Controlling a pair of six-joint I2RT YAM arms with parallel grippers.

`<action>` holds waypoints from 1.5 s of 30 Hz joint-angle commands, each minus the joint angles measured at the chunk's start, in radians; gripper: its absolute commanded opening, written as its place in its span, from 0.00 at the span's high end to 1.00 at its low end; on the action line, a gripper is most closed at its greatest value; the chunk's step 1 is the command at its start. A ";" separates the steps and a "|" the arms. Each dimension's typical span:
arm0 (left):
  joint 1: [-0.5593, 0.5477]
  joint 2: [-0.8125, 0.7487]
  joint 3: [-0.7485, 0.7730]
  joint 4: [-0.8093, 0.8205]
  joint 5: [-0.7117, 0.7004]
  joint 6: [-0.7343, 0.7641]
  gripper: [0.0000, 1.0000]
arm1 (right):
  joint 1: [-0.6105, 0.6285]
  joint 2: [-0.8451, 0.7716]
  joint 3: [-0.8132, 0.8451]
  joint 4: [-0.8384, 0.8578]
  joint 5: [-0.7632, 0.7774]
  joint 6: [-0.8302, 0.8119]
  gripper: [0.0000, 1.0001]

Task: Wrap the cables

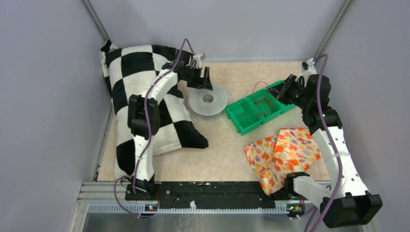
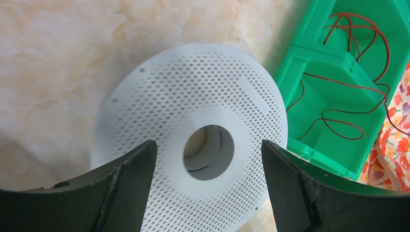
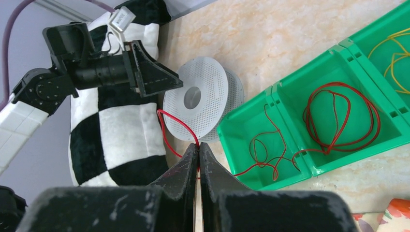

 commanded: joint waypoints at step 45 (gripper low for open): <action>0.181 0.048 0.018 -0.061 0.435 -0.074 0.31 | 0.000 -0.013 -0.010 0.046 -0.031 0.018 1.00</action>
